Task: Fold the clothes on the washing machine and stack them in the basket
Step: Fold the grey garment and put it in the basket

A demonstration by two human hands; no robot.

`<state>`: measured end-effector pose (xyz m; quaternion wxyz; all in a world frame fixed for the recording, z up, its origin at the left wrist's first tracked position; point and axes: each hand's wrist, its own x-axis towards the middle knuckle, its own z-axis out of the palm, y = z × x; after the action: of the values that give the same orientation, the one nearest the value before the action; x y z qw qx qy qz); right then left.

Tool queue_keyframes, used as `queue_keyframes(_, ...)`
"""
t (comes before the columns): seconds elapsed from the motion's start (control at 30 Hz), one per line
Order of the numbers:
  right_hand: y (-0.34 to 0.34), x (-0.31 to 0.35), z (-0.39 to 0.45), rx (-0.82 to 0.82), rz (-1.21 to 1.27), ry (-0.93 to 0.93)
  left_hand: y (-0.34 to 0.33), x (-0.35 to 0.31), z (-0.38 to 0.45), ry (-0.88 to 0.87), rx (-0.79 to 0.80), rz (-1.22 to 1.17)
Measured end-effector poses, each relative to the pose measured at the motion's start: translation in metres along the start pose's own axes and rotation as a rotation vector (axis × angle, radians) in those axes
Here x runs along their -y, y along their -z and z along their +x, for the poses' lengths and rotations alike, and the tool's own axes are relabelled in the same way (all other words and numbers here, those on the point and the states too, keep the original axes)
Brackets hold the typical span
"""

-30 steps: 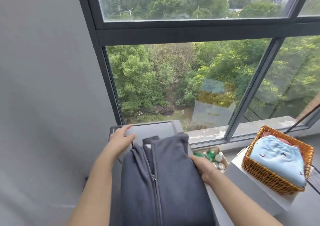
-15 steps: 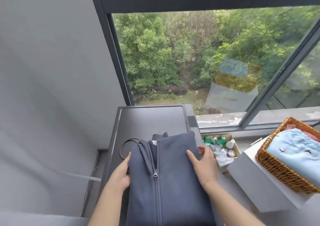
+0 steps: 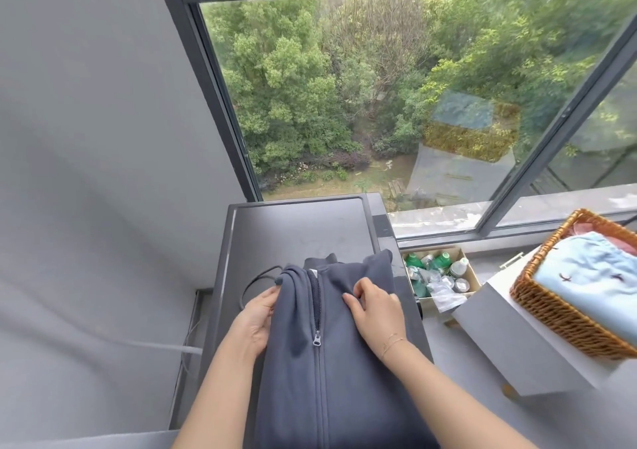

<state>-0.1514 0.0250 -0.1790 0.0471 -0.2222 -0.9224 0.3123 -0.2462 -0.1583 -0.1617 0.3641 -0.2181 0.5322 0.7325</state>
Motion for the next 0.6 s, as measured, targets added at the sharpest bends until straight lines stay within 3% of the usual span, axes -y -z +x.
queue_keyframes(0.2, 0.018, -0.016, -0.005, -0.154, 0.289, -0.072, 0.038, -0.010, 0.018, -0.194, -0.166, 0.090)
queue_keyframes(0.3, 0.019, -0.019, -0.005, -0.222, 0.334, -0.108, 0.038, -0.007, 0.023, -0.194, -0.238, 0.051)
queue_keyframes(0.4, 0.017, -0.022, -0.004, -0.150, 0.350, -0.113, 0.019, -0.004, 0.019, -0.126, -0.197, 0.087)
queue_keyframes(0.5, 0.016, -0.031, 0.004, -0.179, 0.318, -0.109, 0.005, -0.017, 0.014, -0.059, -0.189, 0.318)
queue_keyframes(0.6, 0.018, -0.036, 0.012, -0.251, 0.385, -0.239, -0.007, -0.022, 0.010, -0.095, -0.176, 0.505)
